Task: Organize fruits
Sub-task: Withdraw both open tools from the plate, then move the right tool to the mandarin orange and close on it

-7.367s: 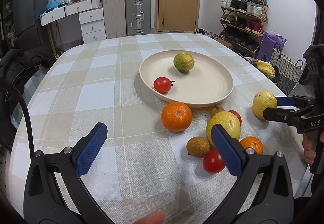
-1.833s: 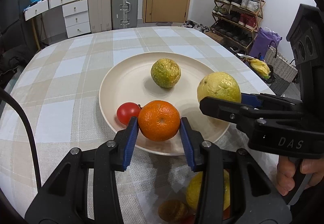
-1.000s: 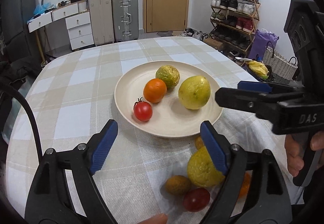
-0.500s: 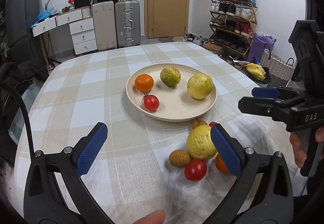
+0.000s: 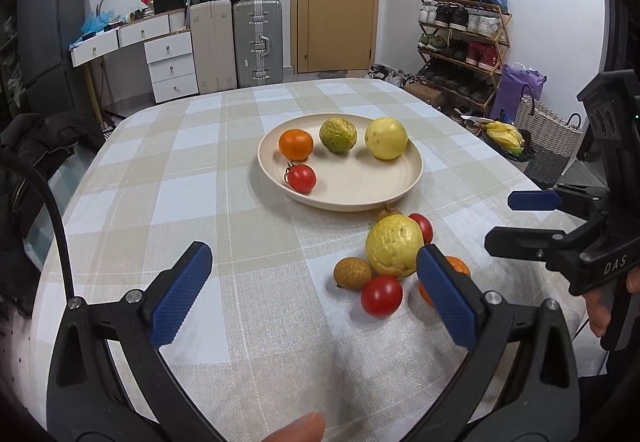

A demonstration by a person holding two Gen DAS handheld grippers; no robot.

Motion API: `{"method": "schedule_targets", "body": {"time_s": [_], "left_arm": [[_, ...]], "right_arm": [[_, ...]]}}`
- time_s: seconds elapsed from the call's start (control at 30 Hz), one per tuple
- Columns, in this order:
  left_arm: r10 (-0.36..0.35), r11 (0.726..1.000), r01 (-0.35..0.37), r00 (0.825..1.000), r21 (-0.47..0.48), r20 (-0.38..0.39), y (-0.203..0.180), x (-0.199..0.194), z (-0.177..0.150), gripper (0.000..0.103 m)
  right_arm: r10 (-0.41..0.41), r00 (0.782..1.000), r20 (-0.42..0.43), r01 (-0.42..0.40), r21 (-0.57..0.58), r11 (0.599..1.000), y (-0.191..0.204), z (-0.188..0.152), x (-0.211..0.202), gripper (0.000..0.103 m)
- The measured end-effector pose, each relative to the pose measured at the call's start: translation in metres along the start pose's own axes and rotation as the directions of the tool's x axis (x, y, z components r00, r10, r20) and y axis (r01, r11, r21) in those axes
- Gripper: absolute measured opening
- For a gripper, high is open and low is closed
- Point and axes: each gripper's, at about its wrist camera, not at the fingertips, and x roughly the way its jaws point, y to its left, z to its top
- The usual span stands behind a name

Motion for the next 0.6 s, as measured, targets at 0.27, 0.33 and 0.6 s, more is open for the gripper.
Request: {"method": "schedule_targets", "body": {"time_s": [0.27, 0.33, 0.6], "left_arm": [[-0.026, 1.000, 0.026, 0.999, -0.008, -0.031, -0.001, 0.009, 0.001, 0.102], [-0.032, 0.999, 0.032, 0.999, -0.006, -0.035, -0.001, 0.010, 0.001, 0.102], [-0.015, 1.000, 0.014, 0.998, -0.014, -0.068, 0.003, 0.025, 0.000, 0.102]], "right_arm": [[-0.001, 0.999, -0.051, -0.002, -0.045, 0.999, 0.009, -0.007, 0.010, 0.103], [-0.009, 0.998, -0.067, 0.005, -0.065, 0.998, 0.012, -0.010, 0.015, 0.103], [-0.013, 0.993, -0.118, 0.000, -0.106, 0.994, 0.020, -0.018, 0.029, 0.103]]}}
